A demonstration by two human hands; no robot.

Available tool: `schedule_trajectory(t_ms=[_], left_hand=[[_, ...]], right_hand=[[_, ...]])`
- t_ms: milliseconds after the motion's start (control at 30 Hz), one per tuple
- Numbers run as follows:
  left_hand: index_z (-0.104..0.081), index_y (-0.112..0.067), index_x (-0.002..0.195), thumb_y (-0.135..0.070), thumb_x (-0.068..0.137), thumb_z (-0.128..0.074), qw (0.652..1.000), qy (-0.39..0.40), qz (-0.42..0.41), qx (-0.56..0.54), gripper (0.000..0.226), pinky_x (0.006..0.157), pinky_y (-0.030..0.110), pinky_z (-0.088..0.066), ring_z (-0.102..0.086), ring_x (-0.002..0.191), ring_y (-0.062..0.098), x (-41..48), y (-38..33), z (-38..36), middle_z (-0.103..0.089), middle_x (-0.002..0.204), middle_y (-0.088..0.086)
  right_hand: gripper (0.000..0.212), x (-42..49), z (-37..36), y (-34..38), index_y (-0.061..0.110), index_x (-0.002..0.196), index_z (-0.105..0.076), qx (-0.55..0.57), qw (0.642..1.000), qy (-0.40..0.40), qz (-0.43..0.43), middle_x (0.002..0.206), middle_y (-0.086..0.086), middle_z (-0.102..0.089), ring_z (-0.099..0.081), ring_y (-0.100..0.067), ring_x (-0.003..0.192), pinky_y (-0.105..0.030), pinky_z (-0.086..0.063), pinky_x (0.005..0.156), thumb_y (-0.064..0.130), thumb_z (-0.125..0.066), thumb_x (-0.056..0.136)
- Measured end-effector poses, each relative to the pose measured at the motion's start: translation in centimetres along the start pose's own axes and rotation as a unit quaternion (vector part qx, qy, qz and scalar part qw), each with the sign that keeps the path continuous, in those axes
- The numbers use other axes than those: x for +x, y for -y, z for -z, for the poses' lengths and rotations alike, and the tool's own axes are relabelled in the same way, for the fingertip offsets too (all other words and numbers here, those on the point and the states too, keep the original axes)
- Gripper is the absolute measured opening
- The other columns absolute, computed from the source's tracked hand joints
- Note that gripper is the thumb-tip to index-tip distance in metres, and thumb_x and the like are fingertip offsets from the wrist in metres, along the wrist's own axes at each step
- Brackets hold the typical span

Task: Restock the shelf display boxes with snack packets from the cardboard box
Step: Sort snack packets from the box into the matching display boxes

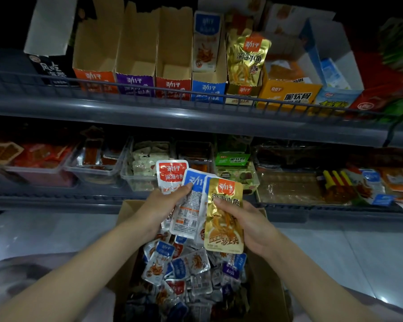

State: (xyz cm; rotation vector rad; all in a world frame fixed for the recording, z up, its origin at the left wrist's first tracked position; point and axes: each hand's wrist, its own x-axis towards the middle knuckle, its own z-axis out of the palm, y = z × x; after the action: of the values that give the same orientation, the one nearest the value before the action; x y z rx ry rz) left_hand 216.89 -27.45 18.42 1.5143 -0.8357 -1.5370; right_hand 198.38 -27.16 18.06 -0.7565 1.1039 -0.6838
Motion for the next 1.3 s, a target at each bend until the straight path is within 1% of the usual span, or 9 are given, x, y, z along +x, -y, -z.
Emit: schedule_trajectory(t_ms=[100, 200, 367, 500, 567, 800, 967, 1100, 1300], left_hand=[[-0.068, -0.020, 0.094, -0.044, 0.091, -0.055, 0.996, 0.070, 0.057, -0.008, 0.028, 0.088, 0.039, -0.049, -0.068, 0.090, 0.024, -0.2, -0.5, -0.1, -0.075, 0.092, 0.004], [-0.066, -0.014, 0.100, -0.046, 0.094, -0.045, 0.990, 0.091, 0.089, -0.067, 0.039, 0.083, 0.039, -0.048, -0.067, 0.091, 0.030, -0.3, -0.8, 0.0, -0.074, 0.095, 0.013], [-0.063, -0.018, 0.109, -0.048, 0.097, -0.033, 0.984, 0.150, 0.080, -0.042, 0.044, 0.081, 0.036, -0.048, -0.066, 0.099, 0.024, -0.6, -0.3, -0.3, -0.073, 0.102, 0.008], [-0.064, -0.023, 0.118, -0.058, 0.093, -0.033, 0.966, 0.205, 0.119, -0.107, 0.053, 0.092, 0.043, -0.047, -0.066, 0.106, 0.024, -0.9, 0.0, -1.4, -0.070, 0.115, 0.008], [-0.065, -0.018, 0.115, -0.055, 0.092, -0.036, 0.962, 0.204, 0.131, -0.124, 0.052, 0.085, 0.040, -0.053, -0.069, 0.100, 0.025, -0.9, 0.0, -1.6, -0.071, 0.111, 0.010], [-0.061, -0.010, 0.105, -0.035, 0.091, -0.050, 0.978, 0.133, 0.112, -0.112, 0.031, 0.080, 0.042, -0.052, -0.068, 0.097, 0.032, -0.6, -0.1, -1.2, -0.072, 0.102, 0.015], [-0.063, -0.021, 0.113, -0.043, 0.078, -0.062, 0.977, 0.192, 0.079, -0.045, 0.042, 0.094, 0.042, -0.050, -0.066, 0.105, 0.024, -0.8, 0.3, -1.8, -0.072, 0.109, 0.006], [-0.065, -0.010, 0.105, -0.021, 0.075, -0.066, 0.967, 0.191, 0.091, -0.143, 0.032, 0.070, 0.032, -0.059, -0.072, 0.084, 0.022, -0.9, -0.1, -1.9, -0.074, 0.099, 0.012], [-0.065, -0.010, 0.105, -0.018, 0.074, -0.066, 0.968, 0.181, 0.046, -0.166, 0.032, 0.065, 0.032, -0.059, -0.072, 0.081, 0.023, -1.5, -2.5, -2.4, -0.074, 0.098, 0.012]], right_hand=[[0.022, 0.2, 0.3, 0.2, 0.014, 0.095, -0.063, 0.006, 1.000, -0.027, -0.011, 0.079, -0.006, -0.074, -0.072, -0.021, 0.070, -0.031, -0.056, 0.064, 0.026, -0.071, 0.078], [0.014, 0.2, 0.8, 0.7, 0.013, 0.093, -0.066, 0.008, 0.996, -0.084, 0.003, 0.080, -0.007, -0.075, -0.072, -0.022, 0.069, -0.032, -0.056, 0.063, 0.023, -0.071, 0.083], [0.096, -0.4, 0.3, 1.1, 0.010, 0.131, -0.048, -0.174, 0.974, -0.136, 0.046, 0.128, -0.007, -0.059, -0.059, -0.028, 0.114, -0.047, -0.046, 0.101, 0.062, -0.079, 0.057], [0.025, -0.7, -0.2, 1.1, 0.016, 0.098, -0.065, -0.084, 0.995, -0.048, 0.023, 0.088, -0.006, -0.075, -0.073, -0.023, 0.080, -0.034, -0.059, 0.070, 0.029, -0.074, 0.079], [0.011, -1.0, -0.3, 1.4, 0.015, 0.093, -0.065, -0.050, 0.998, -0.035, 0.030, 0.082, -0.005, -0.075, -0.073, -0.020, 0.073, -0.028, -0.057, 0.060, 0.021, -0.069, 0.084], [0.021, -1.2, 0.6, 2.4, 0.012, 0.102, -0.065, -0.063, 0.986, -0.107, 0.112, 0.087, -0.006, -0.076, -0.073, -0.022, 0.076, -0.027, -0.056, 0.059, 0.021, -0.070, 0.084], [0.033, -0.4, -1.2, 0.7, 0.025, 0.113, -0.059, -0.126, 0.980, -0.103, 0.119, 0.102, -0.001, -0.073, -0.072, -0.016, 0.087, -0.032, -0.057, 0.077, 0.041, -0.065, 0.085], [0.032, -0.1, -2.0, 0.9, 0.035, 0.122, -0.047, -0.063, 0.987, -0.084, 0.119, 0.105, 0.002, -0.072, -0.072, -0.012, 0.085, -0.025, -0.057, 0.068, 0.045, -0.052, 0.092], [0.029, -1.0, -1.6, 4.0, 0.015, 0.102, -0.062, -0.093, 0.951, -0.166, 0.243, 0.095, 0.000, -0.074, -0.071, -0.014, 0.089, -0.025, -0.058, 0.070, 0.021, -0.075, 0.077]])
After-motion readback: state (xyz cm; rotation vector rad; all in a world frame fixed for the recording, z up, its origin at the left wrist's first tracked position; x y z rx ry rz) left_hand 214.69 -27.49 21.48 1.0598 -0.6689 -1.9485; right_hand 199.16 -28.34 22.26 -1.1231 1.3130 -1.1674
